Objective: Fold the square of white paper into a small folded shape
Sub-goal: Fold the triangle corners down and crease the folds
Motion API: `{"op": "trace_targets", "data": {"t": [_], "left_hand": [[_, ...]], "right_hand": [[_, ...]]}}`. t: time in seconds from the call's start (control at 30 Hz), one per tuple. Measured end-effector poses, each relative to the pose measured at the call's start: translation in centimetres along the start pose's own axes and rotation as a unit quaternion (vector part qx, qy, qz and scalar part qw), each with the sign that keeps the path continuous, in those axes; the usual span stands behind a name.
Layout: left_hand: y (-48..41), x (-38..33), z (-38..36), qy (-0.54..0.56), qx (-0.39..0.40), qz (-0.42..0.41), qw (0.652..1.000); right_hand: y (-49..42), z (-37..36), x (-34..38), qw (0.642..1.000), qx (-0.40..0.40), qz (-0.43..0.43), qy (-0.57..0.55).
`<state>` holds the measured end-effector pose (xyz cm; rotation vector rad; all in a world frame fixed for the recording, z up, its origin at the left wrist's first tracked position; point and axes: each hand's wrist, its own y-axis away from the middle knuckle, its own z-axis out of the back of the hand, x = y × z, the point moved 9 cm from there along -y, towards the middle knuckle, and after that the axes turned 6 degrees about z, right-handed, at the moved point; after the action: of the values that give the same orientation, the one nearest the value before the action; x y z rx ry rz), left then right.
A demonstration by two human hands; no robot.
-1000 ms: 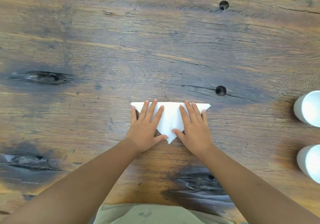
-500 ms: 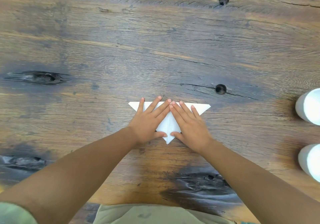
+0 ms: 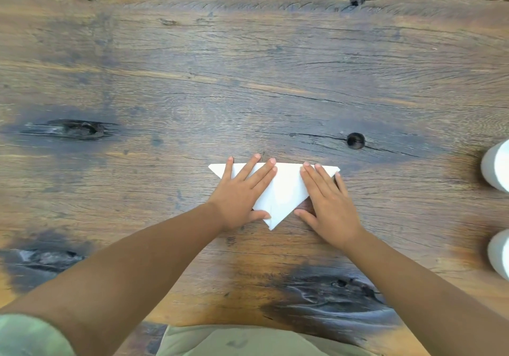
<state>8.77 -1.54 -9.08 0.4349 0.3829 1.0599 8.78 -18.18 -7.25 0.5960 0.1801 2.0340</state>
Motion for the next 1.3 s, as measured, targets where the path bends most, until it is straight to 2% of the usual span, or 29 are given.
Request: {"op": "trace_targets", "data": {"t": [0.33, 0.8, 0.97, 1.07, 1.17, 1.3], "left_hand": [[-0.2, 0.0, -0.1, -0.002, 0.000, 0.002, 1.000], [-0.4, -0.1, 0.2, -0.017, 0.023, 0.002, 1.000], [-0.3, -0.2, 1.4, 0.042, 0.013, 0.014, 0.999], [0.5, -0.4, 1.6, 0.051, -0.001, 0.007, 0.999], [1.3, -0.2, 1.3, 0.068, -0.018, 0.029, 0.997], [1.9, 0.2, 0.5, 0.092, -0.020, 0.043, 0.995]], "right_hand": [[3.3, 0.5, -5.2, 0.998, 0.001, -0.059, 0.002], [2.8, 1.5, -5.0, 0.997, -0.010, -0.073, -0.009], [2.6, 2.0, -4.4, 0.997, -0.004, -0.079, -0.018], [2.1, 3.1, -4.0, 0.992, -0.043, -0.102, -0.062], [0.8, 3.9, -1.6, 0.993, -0.077, -0.066, -0.054], [-1.5, 2.6, 3.0, 0.998, -0.041, 0.026, -0.038]]}}
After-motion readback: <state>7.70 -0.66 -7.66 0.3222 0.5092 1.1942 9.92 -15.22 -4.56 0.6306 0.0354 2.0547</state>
